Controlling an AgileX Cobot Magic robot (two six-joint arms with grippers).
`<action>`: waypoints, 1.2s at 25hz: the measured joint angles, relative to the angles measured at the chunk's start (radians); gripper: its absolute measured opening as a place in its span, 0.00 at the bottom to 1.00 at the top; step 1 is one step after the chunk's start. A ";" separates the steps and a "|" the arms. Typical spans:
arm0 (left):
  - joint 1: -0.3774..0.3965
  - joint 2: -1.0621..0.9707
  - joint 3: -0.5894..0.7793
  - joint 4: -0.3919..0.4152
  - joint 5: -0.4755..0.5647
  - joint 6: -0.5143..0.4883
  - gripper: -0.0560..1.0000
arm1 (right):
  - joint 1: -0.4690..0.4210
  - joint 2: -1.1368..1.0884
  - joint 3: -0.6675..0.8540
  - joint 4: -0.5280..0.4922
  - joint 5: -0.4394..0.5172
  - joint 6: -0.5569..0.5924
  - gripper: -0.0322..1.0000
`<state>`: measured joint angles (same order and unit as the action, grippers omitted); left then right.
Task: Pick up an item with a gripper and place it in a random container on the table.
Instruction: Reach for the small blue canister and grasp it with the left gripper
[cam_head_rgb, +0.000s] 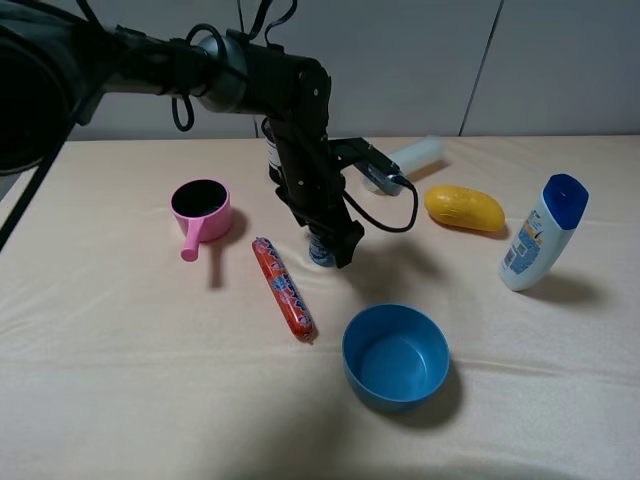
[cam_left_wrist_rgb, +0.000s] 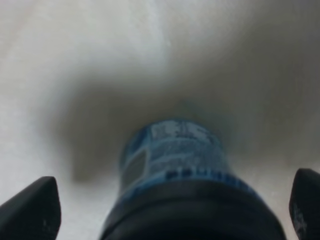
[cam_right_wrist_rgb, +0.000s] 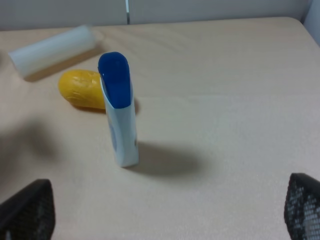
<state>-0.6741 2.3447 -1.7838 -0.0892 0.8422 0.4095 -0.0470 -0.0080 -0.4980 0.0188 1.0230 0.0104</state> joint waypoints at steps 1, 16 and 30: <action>-0.003 0.004 0.000 0.001 0.000 0.000 0.92 | 0.000 0.000 0.000 0.000 0.000 0.000 0.70; -0.019 0.006 0.000 0.018 -0.010 0.000 0.54 | 0.000 0.000 0.000 0.000 0.000 0.000 0.70; -0.019 0.006 -0.008 0.019 -0.005 0.000 0.54 | 0.000 0.000 0.000 0.000 0.000 0.000 0.70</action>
<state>-0.6928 2.3510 -1.7921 -0.0706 0.8372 0.4095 -0.0470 -0.0080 -0.4980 0.0188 1.0230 0.0104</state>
